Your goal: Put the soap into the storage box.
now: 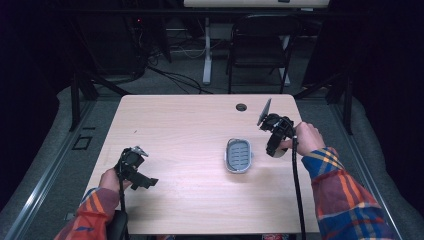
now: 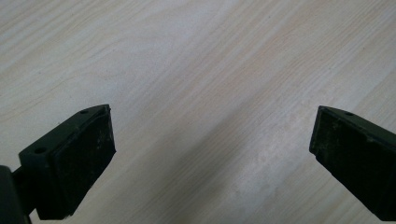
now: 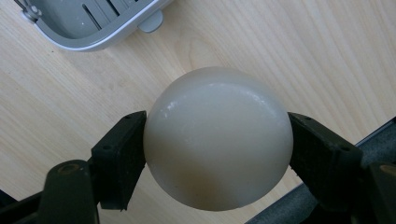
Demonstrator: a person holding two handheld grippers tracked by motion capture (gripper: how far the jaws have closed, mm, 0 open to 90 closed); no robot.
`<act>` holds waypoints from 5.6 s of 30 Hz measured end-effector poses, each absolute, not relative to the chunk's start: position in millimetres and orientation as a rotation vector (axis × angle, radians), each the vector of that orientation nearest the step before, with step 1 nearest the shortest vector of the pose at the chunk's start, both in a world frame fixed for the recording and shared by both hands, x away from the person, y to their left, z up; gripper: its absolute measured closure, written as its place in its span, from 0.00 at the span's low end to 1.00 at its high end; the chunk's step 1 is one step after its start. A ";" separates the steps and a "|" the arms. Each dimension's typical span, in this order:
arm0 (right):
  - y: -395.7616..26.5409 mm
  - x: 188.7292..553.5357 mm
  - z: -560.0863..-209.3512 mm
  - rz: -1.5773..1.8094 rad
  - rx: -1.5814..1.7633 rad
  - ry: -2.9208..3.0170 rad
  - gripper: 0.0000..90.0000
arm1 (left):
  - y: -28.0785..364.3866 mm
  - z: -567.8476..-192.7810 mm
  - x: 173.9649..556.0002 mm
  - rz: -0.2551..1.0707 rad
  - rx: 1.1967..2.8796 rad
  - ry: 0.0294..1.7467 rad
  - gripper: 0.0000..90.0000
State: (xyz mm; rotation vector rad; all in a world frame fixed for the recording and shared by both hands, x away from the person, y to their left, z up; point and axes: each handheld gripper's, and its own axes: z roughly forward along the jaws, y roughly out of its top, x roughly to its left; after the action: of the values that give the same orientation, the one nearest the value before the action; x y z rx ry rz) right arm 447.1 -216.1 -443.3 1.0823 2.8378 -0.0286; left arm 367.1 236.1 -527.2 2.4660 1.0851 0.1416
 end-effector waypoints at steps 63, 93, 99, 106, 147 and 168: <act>-116.2 459.7 -442.6 -0.052 0.825 2.931 0.26 | 234.9 -528.4 366.1 0.117 2.477 1.062 0.00; -112.3 464.3 -497.2 -0.070 0.772 2.987 0.26 | 234.2 -528.8 366.6 0.113 2.482 1.064 0.00; -119.2 466.6 -498.7 -0.060 0.775 2.987 0.26 | 233.8 -528.7 366.4 0.113 2.484 1.062 0.00; -123.6 467.5 -501.5 0.015 0.802 2.996 0.26 | 233.9 -528.8 366.7 0.111 2.488 1.061 0.00; -146.8 447.8 -469.9 0.188 0.842 2.965 0.17 | 234.0 -529.3 367.2 0.107 2.487 1.060 0.00; -208.3 430.3 -456.0 0.233 0.981 2.859 0.00 | 233.2 -529.3 366.9 0.109 2.489 1.055 0.00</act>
State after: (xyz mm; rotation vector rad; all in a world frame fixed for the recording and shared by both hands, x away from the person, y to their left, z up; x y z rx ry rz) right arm 430.3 -208.3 -456.0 0.9811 2.8585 0.2334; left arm 366.9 233.2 -529.3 2.4891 1.0550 0.1088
